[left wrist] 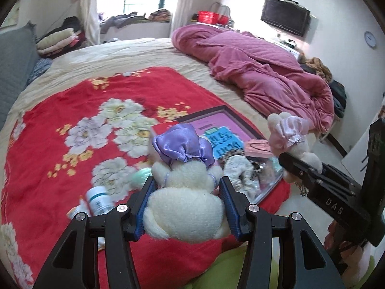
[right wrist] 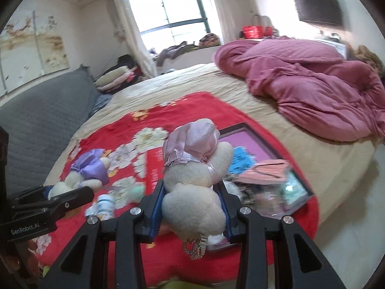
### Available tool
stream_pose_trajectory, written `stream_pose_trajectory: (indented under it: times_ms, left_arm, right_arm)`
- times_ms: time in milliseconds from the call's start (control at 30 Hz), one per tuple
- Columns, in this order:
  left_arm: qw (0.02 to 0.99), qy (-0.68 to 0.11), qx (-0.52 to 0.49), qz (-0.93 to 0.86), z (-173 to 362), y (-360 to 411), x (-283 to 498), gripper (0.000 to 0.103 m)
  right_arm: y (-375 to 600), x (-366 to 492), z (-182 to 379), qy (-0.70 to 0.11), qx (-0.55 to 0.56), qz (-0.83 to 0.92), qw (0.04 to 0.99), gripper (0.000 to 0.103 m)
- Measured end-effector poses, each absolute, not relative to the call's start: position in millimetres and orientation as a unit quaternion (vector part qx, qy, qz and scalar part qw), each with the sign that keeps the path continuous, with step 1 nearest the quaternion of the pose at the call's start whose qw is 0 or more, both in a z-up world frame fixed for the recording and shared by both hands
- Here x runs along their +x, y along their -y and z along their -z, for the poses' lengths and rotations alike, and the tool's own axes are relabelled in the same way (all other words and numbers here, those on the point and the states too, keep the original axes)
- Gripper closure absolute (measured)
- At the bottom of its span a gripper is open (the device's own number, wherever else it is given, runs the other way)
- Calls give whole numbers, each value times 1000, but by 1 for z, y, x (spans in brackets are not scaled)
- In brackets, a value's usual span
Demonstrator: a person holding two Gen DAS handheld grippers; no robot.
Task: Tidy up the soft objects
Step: 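Carry both plush toys over the pink book box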
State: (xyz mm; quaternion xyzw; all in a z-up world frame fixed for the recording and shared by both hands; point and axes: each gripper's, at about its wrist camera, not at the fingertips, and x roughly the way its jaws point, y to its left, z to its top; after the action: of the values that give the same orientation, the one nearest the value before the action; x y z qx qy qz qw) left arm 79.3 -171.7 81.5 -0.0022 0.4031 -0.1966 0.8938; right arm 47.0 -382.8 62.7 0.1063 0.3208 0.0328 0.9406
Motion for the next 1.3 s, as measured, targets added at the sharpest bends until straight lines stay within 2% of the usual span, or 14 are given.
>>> stream_pose_trajectory:
  times_ms: [333, 800, 1300]
  left_arm:
    - [875, -421, 17, 237, -59, 234, 105, 49]
    - [836, -482, 43, 261, 12, 318, 136, 49]
    - [831, -494, 62, 249, 39, 341, 158, 48]
  right_arm:
    - [443, 56, -51, -324, 144, 19, 935, 63]
    - [477, 78, -20, -352, 155, 34, 923, 63]
    - [482, 116, -8, -376, 160, 6, 913, 63]
